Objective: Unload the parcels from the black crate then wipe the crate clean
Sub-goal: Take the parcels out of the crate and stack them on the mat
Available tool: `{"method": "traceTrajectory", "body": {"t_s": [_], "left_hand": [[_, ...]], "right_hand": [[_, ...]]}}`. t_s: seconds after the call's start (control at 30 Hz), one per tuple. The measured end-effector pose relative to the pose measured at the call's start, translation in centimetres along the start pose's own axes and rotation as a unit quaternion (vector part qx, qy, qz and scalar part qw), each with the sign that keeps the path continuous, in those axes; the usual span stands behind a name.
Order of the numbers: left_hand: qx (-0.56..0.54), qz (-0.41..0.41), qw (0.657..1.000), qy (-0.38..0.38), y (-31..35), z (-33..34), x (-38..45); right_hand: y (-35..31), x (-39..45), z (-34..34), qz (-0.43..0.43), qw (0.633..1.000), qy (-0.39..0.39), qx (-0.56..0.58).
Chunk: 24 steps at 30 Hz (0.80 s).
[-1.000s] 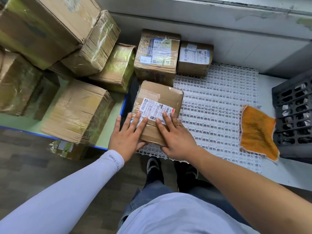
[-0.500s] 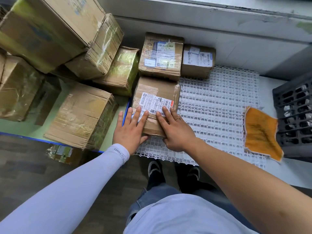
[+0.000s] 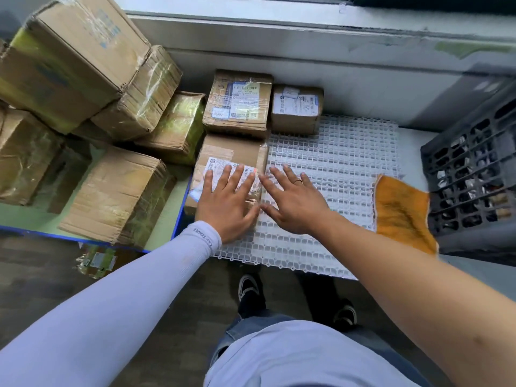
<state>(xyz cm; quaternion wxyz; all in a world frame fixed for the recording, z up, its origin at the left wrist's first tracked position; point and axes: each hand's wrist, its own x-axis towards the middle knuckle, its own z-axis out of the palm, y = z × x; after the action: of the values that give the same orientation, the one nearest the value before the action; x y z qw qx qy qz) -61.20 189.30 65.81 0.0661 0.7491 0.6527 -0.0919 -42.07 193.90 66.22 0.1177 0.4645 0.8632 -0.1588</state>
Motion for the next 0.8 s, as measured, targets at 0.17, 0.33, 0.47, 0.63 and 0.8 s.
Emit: {"method": "traceTrajectory", "body": {"t_s": [0.17,0.33,0.47,0.63,0.8], "left_hand": [[-0.015,-0.025,0.999,0.024,9.1,-3.8,2.5],[-0.035,-0.03,0.997,0.069,19.7,-8.4,4.9],[-0.068,-0.033,0.993,0.093,26.6,-11.6,6.1],[-0.105,-0.028,0.989,0.099,33.4,-14.6,6.9],[-0.117,0.021,0.987,0.109,39.0,-17.2,7.8]], "right_hand": [[8.4,-5.4,-3.5,0.047,0.997,0.051,-0.024],[16.4,-11.2,-7.4,0.083,0.992,0.087,-0.027],[21.3,-15.2,-9.8,0.105,0.987,0.121,-0.022],[26.4,-19.5,-13.3,0.113,0.983,0.145,-0.018],[31.9,-23.6,-14.8,0.161,0.974,0.154,-0.025]]}}
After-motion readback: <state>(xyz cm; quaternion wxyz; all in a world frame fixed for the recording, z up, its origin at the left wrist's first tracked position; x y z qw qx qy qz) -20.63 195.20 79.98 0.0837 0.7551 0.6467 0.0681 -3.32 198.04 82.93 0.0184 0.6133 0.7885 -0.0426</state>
